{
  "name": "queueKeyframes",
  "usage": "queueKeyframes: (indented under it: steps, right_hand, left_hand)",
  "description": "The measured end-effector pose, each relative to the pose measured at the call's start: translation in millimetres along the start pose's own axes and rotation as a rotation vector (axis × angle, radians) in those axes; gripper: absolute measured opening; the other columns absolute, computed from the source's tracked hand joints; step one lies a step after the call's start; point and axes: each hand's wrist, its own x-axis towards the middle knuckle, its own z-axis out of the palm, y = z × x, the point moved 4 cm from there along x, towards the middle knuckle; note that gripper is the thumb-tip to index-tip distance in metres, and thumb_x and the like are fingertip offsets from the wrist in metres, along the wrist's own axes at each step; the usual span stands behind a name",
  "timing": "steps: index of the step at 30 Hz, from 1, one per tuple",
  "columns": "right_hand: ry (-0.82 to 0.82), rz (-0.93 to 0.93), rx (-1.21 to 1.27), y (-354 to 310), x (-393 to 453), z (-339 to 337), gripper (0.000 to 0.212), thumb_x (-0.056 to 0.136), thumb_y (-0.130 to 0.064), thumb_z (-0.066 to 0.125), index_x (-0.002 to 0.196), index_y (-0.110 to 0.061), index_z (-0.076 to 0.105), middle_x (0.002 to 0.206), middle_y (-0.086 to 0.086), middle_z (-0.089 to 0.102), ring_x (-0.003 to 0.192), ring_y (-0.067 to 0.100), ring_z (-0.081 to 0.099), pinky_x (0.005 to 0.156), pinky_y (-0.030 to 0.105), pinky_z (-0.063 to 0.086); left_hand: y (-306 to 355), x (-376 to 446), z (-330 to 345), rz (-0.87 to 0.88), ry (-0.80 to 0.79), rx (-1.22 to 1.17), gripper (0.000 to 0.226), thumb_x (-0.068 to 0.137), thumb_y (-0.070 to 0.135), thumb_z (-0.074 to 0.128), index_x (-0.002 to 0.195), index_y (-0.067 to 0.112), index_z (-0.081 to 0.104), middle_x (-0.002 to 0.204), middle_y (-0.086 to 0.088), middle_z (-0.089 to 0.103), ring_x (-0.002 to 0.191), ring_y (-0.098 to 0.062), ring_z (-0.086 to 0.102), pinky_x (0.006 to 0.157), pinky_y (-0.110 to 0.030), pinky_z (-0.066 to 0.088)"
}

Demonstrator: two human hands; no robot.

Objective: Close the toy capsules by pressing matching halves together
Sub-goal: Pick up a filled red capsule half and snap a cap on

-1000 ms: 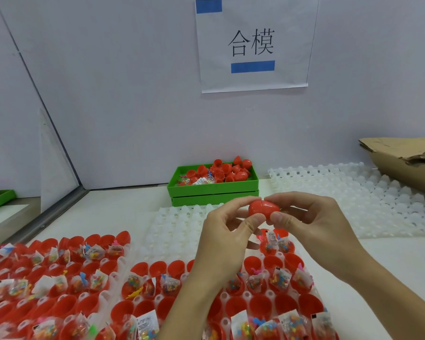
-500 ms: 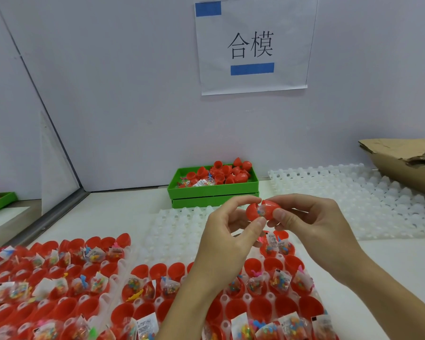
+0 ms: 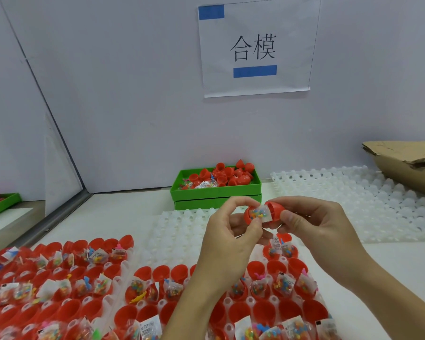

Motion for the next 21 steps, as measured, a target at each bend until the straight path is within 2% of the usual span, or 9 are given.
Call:
queueKeyframes:
  steps: [4,7,18,21]
  right_hand:
    - [0.005,0.014,0.038,1.0,-0.6,-0.4,0.02,0.079,-0.021,0.062,0.091,-0.028,0.076,0.084,-0.002,0.077,0.077,0.015,0.074,0.065,0.015,0.055]
    - [0.004,0.024,0.073,2.2,-0.1,-0.5,0.02,0.076,-0.026,0.062,0.086,-0.033,0.078,0.086,-0.001,0.078,0.079,0.016,0.075,0.066,0.016,0.056]
    - [0.019,0.037,0.058,4.2,-0.2,1.5,0.023,0.073,-0.023,0.065,0.093,-0.022,0.076,0.082,-0.001,0.077,0.076,0.016,0.074,0.065,0.015,0.055]
    - [0.01,0.047,0.05,5.6,-0.5,3.0,0.019,0.079,-0.012,0.068,0.096,-0.017,0.076,0.084,0.0,0.078,0.078,0.016,0.075,0.066,0.016,0.056]
  left_hand:
    - [2.2,-0.8,0.3,0.009,-0.005,-0.015,0.018,0.097,0.009,0.059,0.106,0.024,0.063,0.084,-0.004,0.076,0.075,-0.022,0.075,0.071,-0.027,0.059]
    - [4.0,-0.9,0.1,0.016,0.0,-0.019,0.021,0.097,0.01,0.059,0.109,0.028,0.062,0.084,-0.003,0.076,0.076,-0.021,0.075,0.071,-0.027,0.059]
    - [5.9,-2.0,0.7,0.068,0.031,0.065,0.018,0.095,0.007,0.062,0.091,0.025,0.066,0.083,0.0,0.075,0.072,-0.019,0.075,0.07,-0.027,0.06]
    - [5.5,-2.6,2.0,0.097,0.063,0.074,0.019,0.093,0.004,0.064,0.088,0.022,0.067,0.086,-0.002,0.075,0.075,-0.019,0.076,0.07,-0.03,0.062]
